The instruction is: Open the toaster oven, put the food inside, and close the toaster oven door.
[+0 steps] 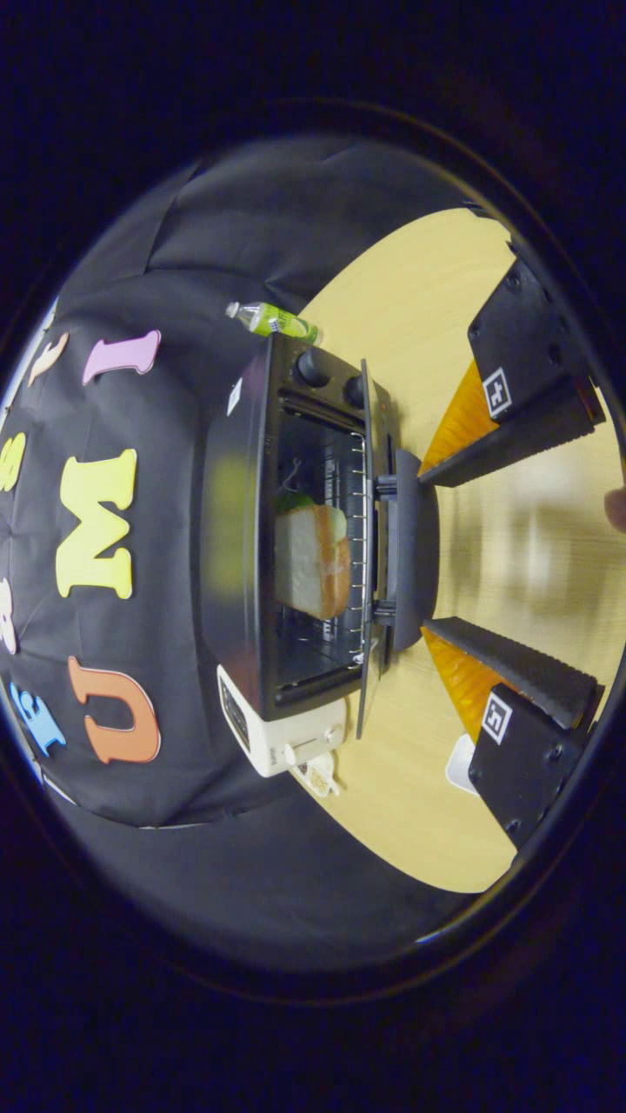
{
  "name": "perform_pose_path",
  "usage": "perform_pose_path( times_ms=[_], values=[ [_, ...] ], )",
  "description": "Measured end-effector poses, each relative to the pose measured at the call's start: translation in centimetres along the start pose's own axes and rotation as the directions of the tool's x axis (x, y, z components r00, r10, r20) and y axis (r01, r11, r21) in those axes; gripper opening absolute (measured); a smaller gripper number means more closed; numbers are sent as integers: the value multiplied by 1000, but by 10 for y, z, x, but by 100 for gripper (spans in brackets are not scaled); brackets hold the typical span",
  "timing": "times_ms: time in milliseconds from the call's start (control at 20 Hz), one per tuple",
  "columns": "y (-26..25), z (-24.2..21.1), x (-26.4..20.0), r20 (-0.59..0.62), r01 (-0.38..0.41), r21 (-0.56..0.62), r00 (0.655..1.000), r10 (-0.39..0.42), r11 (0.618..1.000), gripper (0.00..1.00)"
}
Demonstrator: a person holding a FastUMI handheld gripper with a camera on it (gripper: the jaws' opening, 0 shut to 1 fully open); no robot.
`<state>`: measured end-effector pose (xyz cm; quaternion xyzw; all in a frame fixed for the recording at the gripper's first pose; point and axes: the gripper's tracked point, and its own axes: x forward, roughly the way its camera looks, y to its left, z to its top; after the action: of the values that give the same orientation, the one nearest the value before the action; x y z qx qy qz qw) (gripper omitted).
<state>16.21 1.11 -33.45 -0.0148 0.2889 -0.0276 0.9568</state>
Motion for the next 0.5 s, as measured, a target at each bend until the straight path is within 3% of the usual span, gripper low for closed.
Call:
perform_pose_path(
  times_ms=[200, 500],
  values=[
    [-7, 26, -9, 43, 3, -12, 999, -2, 1000, 99],
    [-12, 87, -83, 186, -24, -36, 982, 30, 999, 99]
  ],
)
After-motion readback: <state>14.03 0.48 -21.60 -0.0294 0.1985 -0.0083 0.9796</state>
